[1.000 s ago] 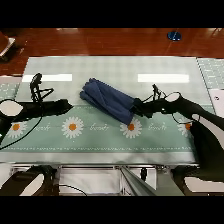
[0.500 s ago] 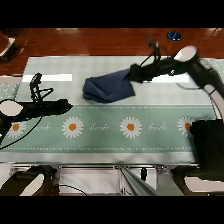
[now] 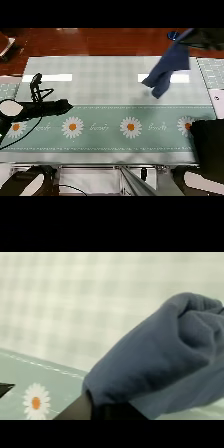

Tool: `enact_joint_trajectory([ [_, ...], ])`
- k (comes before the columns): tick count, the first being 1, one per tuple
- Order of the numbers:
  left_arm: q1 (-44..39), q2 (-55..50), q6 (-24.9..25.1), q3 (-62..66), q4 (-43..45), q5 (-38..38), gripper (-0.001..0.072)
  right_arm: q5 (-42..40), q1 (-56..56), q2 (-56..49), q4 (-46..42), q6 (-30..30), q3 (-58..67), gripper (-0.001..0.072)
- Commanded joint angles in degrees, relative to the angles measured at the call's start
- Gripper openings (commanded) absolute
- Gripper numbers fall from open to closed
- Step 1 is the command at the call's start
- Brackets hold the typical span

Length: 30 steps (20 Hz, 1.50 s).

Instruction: Fold the shirts.

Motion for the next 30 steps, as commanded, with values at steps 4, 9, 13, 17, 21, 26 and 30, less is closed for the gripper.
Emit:
enact_joint_trajectory([
  [4,0.0,0.0,0.0,0.0,0.0,0.0,0.0013,17.0,-19.0,9.4,-14.6,8.1,0.5,0.0021],
  [9,0.0,0.0,0.0,0.0,0.0,0.8,0.0013,17.0,-30.8,20.7,-19.2,12.7,-11.0,0.0021],
  [13,0.0,0.0,0.0,0.0,0.0,2.1,0.0013,17.0,-38.6,31.1,-30.8,12.8,-25.0,0.0021],
  [17,-1.7,0.0,0.0,0.0,0.0,3.8,0.0012,17.0,-45.9,39.7,-52.5,5.5,-36.7,0.0022],
  [21,-5.9,-0.3,-1.1,0.0,0.0,4.5,0.0013,16.5,-47.8,42.4,-50.9,6.6,-48.1,0.0407],
  [26,-6.4,-0.3,-1.0,2.7,-0.1,8.6,0.0013,8.9,-47.8,37.6,-44.6,6.1,-45.5,0.0350],
  [30,-1.7,-1.6,-1.0,20.3,-0.1,8.2,0.0012,-4.1,-44.4,27.0,-3.1,3.3,-31.5,0.0021],
])
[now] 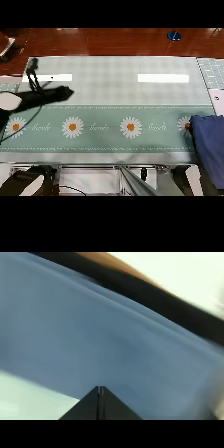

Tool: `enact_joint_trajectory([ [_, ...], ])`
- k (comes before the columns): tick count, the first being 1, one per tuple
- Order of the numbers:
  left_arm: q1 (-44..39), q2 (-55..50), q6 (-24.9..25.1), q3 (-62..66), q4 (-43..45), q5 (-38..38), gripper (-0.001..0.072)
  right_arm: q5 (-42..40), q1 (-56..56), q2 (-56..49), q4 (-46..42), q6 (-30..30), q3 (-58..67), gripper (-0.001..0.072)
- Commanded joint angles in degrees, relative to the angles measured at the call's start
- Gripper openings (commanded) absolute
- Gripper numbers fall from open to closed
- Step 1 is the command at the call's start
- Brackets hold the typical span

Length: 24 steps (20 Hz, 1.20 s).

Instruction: Fold the shirts.

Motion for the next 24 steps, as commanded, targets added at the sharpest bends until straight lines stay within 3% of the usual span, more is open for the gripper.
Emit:
enact_joint_trajectory([
  [1,2.1,-2.2,0.0,16.4,0.1,-0.3,0.0011,-15.6,7.2,-8.1,36.7,-4.3,9.2,0.0021],
  [3,0.7,-5.6,0.0,27.5,0.1,-2.8,0.0011,-24.5,22.2,-10.8,39.1,-9.0,10.8,0.0021],
  [5,-2.1,-8.0,0.0,33.1,0.8,-6.6,0.0011,-28.9,39.7,-13.7,30.2,-13.4,10.8,0.0021],
  [6,-3.8,-8.2,0.0,32.9,2.7,-8.8,0.0011,-29.2,48.6,-15.8,21.4,-15.1,10.8,0.0022],
  [8,-8.2,-8.3,-1.2,27.8,11.7,-12.0,0.0011,-28.8,62.4,-20.2,2.2,-11.0,8.8,0.0022],
  [10,-10.5,-8.7,-5.1,19.3,20.4,-10.6,0.0011,-29.0,68.8,-24.9,-12.8,0.5,3.8,0.0020],
  [12,-9.3,-9.8,-8.7,11.6,26.1,-7.3,0.0012,-28.4,67.5,-29.2,-13.2,4.9,0.2,0.0020],
  [15,-5.8,-11.6,-8.6,9.6,25.8,-5.8,0.0012,-25.4,64.8,-33.0,-8.9,4.7,-0.3,0.0020],
  [24,-5.3,-12.2,-8.6,10.5,25.8,-5.4,0.0012,-24.7,64.8,-31.7,-9.0,3.1,-0.3,0.0021],
])
